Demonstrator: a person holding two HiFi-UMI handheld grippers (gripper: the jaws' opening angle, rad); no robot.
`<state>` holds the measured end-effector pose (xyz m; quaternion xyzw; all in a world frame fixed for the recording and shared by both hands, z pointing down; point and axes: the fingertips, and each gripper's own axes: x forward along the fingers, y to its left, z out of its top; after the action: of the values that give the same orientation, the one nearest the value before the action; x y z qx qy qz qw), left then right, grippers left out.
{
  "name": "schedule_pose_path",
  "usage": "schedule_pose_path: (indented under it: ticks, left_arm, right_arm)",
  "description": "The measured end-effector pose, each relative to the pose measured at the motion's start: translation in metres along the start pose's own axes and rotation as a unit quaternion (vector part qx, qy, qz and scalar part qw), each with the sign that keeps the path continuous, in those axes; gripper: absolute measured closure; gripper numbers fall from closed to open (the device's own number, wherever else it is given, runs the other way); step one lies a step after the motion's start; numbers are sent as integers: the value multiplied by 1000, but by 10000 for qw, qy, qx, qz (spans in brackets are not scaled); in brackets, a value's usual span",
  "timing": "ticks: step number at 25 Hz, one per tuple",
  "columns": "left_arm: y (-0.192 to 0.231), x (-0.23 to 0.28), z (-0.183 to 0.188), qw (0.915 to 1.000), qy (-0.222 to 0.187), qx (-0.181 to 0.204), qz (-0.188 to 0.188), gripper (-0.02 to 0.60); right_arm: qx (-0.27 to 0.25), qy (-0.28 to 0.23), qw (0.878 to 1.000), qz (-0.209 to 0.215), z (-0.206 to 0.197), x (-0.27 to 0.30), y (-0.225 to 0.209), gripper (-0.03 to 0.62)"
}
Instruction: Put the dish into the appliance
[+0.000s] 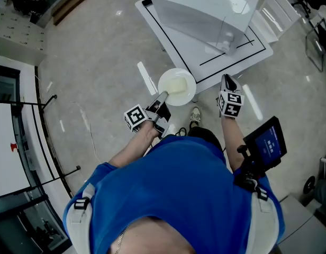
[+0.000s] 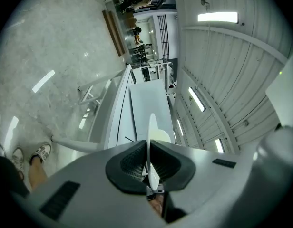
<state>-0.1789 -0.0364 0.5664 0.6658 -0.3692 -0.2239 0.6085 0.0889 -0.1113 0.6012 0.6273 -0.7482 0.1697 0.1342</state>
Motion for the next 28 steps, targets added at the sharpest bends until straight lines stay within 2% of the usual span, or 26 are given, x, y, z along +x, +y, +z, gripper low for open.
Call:
schedule_pose_path:
  ticks: [9, 14, 17, 21, 25, 28]
  left_arm:
    - [-18, 9, 28, 9998, 204, 69, 54, 565]
    - [6, 70, 43, 9994, 262, 123, 187, 565]
    - [2, 73, 48, 9992, 302, 136, 216, 565]
    - [-7, 71, 49, 9992, 347, 142, 132, 563]
    - [-9, 93, 53, 9991, 394, 106, 62, 563]
    - [-4, 101, 57, 9987, 478, 93, 161, 563]
  right_arm:
    - [137, 38, 9994, -320, 14, 18, -12, 534]
    - [192, 124, 9990, -387, 3, 84, -51, 459]
    - [144, 160, 9988, -448, 8, 90, -50, 420]
    - [106, 195, 9982, -549, 11, 89, -49, 394]
    - [129, 259, 9975, -651, 12, 108, -63, 387]
    - [126, 333, 9967, -726, 10, 122, -69, 387]
